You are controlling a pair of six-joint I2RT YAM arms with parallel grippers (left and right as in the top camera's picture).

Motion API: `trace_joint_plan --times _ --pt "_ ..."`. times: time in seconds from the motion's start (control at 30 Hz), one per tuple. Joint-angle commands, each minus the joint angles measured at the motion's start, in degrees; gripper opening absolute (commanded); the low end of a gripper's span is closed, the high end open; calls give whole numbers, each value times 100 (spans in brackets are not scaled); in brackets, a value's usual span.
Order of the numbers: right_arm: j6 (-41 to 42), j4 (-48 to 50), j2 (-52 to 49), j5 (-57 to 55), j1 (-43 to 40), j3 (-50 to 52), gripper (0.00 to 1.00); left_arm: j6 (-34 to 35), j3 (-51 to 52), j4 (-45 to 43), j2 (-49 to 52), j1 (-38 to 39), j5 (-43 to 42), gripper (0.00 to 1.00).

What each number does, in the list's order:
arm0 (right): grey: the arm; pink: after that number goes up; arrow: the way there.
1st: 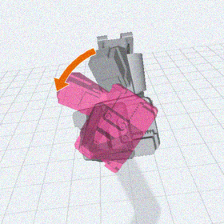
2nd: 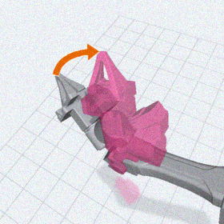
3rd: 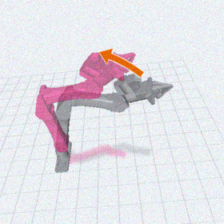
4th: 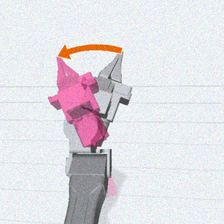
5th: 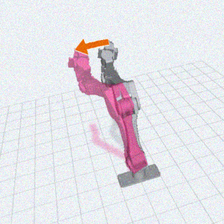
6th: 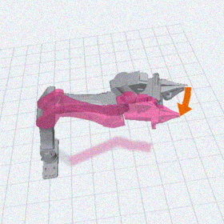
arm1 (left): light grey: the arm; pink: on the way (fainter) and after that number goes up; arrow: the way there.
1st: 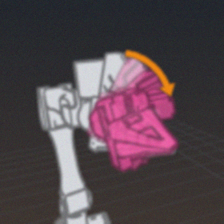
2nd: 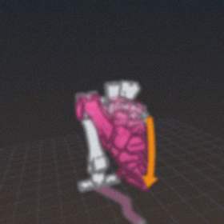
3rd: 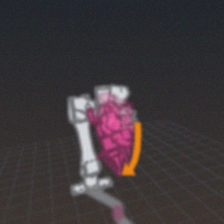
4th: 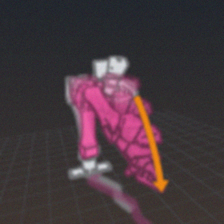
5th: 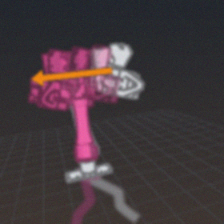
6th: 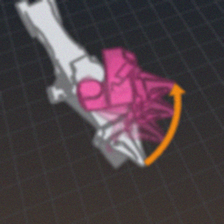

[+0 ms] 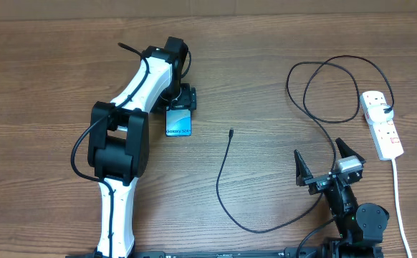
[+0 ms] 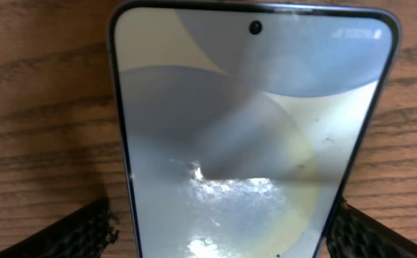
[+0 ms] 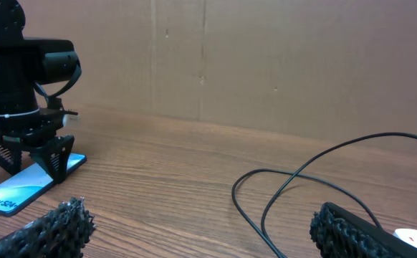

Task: Plug charger to phone and switch on socket
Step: 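Lower the left gripper and grasp the phone's sides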

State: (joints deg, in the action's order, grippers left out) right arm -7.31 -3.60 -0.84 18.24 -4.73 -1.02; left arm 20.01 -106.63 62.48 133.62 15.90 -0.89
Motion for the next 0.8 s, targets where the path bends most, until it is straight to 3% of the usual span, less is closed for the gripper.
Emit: trace_joint_plan --times 0.0,0.13,0.2,0.3,0.37,0.43,0.6,0.67,0.77 --pt "-7 31 61 46 0 57 100 42 190 -42 107 136 -256 86" --pt "-7 31 61 46 0 57 100 42 243 -15 107 179 -254 90" --pt "-7 31 61 46 0 57 100 42 267 -20 107 190 -254 100" --pt "-7 31 61 46 0 57 100 83 267 -37 107 210 -256 100" --pt "-7 31 61 46 0 57 100 83 267 -42 107 214 -256 91" --pt "-7 31 61 46 0 57 100 96 267 -37 107 214 -254 89" --pt "-4 31 61 46 0 57 100 109 273 11 107 214 -232 91" --pt "-7 31 61 46 0 57 100 127 278 48 107 214 -243 100" --pt "-7 31 61 46 0 57 100 122 278 146 107 214 -374 100"
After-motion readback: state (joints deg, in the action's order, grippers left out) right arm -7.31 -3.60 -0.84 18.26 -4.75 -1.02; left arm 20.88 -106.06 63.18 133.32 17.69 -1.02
